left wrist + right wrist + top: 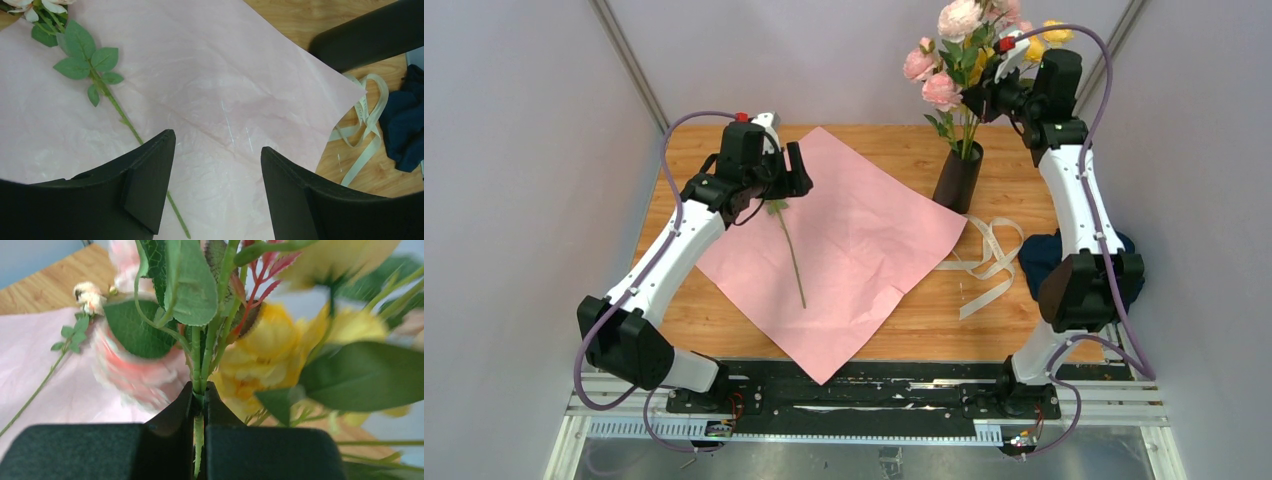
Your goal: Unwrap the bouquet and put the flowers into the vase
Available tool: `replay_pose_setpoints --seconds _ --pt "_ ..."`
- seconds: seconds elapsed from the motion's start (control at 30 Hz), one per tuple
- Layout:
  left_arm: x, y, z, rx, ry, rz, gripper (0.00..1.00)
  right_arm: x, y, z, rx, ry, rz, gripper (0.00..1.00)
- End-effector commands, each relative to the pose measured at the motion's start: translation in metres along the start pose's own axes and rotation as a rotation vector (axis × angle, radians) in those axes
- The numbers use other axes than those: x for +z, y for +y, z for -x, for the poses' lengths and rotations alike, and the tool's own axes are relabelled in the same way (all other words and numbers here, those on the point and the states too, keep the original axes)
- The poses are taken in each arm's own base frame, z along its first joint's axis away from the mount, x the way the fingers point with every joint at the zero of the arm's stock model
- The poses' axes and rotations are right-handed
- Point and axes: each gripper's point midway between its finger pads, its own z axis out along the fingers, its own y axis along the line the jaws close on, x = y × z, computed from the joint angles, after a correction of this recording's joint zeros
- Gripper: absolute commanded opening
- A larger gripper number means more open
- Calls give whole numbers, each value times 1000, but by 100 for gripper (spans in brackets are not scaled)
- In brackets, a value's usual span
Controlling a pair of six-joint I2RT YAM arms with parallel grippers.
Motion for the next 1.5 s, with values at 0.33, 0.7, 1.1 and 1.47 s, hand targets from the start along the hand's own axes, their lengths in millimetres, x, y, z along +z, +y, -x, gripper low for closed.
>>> replay_pose_setpoints --seconds 0.33,0.7,1.1,1.47 --pt "8 -1 -6 5 42 0 71 -23 20 -48 45 56 -19 0" --pt "5 3 -7 1 43 22 71 -23 25 -97 147 104 -55 31" --pt "-2 11 -11 23 55 60 71 -4 9 -93 160 81 -67 46" --pt "32 46 -47 -37 210 251 73 -34 -3 -81 116 93 -144 76"
